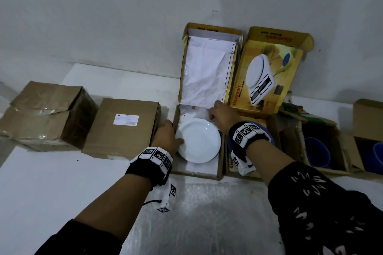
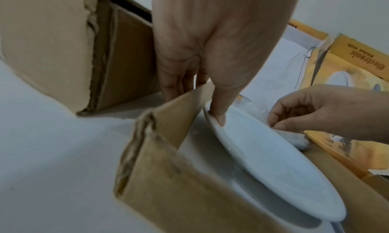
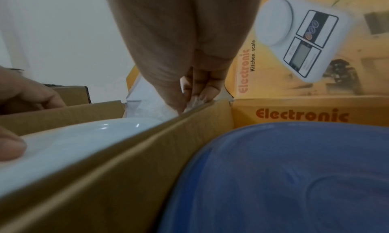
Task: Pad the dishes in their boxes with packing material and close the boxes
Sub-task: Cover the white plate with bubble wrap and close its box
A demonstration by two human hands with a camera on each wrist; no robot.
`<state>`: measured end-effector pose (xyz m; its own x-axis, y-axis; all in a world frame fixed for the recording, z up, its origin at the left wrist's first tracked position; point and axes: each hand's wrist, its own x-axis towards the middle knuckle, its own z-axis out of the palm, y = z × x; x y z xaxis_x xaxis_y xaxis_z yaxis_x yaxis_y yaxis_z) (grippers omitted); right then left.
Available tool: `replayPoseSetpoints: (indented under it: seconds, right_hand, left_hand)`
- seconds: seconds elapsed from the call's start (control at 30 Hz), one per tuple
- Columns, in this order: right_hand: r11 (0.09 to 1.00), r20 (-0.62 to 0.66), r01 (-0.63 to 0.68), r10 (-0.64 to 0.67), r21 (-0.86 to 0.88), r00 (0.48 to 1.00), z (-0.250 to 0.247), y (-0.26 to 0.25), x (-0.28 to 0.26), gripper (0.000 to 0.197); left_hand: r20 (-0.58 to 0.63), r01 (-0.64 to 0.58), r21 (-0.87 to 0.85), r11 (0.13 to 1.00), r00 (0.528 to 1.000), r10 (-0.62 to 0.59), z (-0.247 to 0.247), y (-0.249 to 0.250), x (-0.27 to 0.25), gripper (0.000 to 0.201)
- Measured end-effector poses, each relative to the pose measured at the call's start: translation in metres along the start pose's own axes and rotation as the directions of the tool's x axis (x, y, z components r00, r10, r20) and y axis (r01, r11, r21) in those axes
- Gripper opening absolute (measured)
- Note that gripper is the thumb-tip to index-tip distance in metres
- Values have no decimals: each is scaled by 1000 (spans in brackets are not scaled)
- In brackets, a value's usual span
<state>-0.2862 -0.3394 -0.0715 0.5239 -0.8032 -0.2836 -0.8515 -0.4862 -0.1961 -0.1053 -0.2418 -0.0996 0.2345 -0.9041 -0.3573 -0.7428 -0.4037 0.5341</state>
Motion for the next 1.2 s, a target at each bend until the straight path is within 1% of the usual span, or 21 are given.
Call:
replayPoseSetpoints:
  seconds: [0.07, 0.13, 0.2, 0.27, 0.33, 0.47, 0.53, 0.6, 0.67, 0.73, 0.83, 0.87, 0.9, 0.97, 1.03, 1.07, 1.13, 1.2]
  right_hand:
    - [1000, 11, -7, 7, 12, 1000, 4, 2, 1, 17]
    - [999, 44, -30, 31, -19, 999, 6, 3, 1, 20]
    - [996, 70, -51, 56, -76, 996, 7, 2, 3, 18]
    - [989, 92, -43, 56, -138, 994, 6, -1, 5, 11]
    - [988, 108, -28, 45, -154, 993, 8, -3, 7, 9]
    - [996, 99, -6, 15, -86, 995, 15, -4, 3, 29]
    - [989, 100, 10, 4, -144, 995, 17, -6, 1, 39]
    - [983, 125, 4, 19, -182, 992, 18, -10, 1, 40]
    - [985, 148, -31, 56, -168, 987, 17, -14, 0, 39]
    - [989, 166, -90, 109, -118, 980, 14, -18, -4, 38]
    - [987, 243, -160, 162, -26, 957, 4, -20, -16, 34]
    - [981, 231, -194, 182, 28, 956, 1, -21, -23, 31]
    - [971, 187, -220, 200, 92, 962, -1, -22, -31, 29]
    - [947, 23, -239, 240, 213, 970, -2, -28, -50, 42]
    - [928, -115, -214, 259, 304, 959, 0, -40, -73, 41]
    - [917, -144, -205, 267, 344, 953, 3, -47, -84, 38]
    - [884, -153, -209, 295, 419, 943, 12, -63, -106, 33]
    - [856, -139, -217, 314, 469, 939, 21, -80, -130, 28]
  left_hand:
    - [4, 7, -4, 1000, 1000, -7, 0, 1, 0, 56]
    - [11, 14, -6, 1000, 1000, -14, -1, 1, 0, 56]
    - [16, 18, -7, 1000, 1000, -18, -1, 1, 1, 55]
    - [14, 23, -6, 1000, 1000, -22, -1, 2, 1, 55]
    - [11, 25, -4, 1000, 1000, -25, -1, 3, 2, 55]
    - [17, 30, 5, 1000, 999, -30, -1, 3, 1, 55]
    - [14, 36, 12, 999, 999, -36, -1, 4, 0, 56]
    - [16, 36, 21, 999, 999, -36, -1, 4, -1, 56]
    - [21, 36, 28, 999, 999, -37, -3, 6, -2, 55]
    - [34, 36, 34, 999, 999, -38, -5, 6, -4, 55]
    - [49, 10, 40, 999, 999, -12, -10, 7, -8, 58]
    - [47, -3, 35, 999, 999, 2, -12, 7, -11, 61]
    - [39, -22, 29, 999, 999, 21, -15, 8, -17, 64]
    - [4, -87, 39, 995, 996, 87, -21, 9, -32, 69]
    - [-38, -190, 101, 977, 980, 195, -25, 7, -49, 67]
    - [-52, -248, 138, 959, 965, 257, -27, 5, -57, 63]
    - [-45, -357, 169, 919, 928, 369, -28, -2, -75, 47]
    - [31, -439, 163, 884, 897, 440, -26, -11, -93, 28]
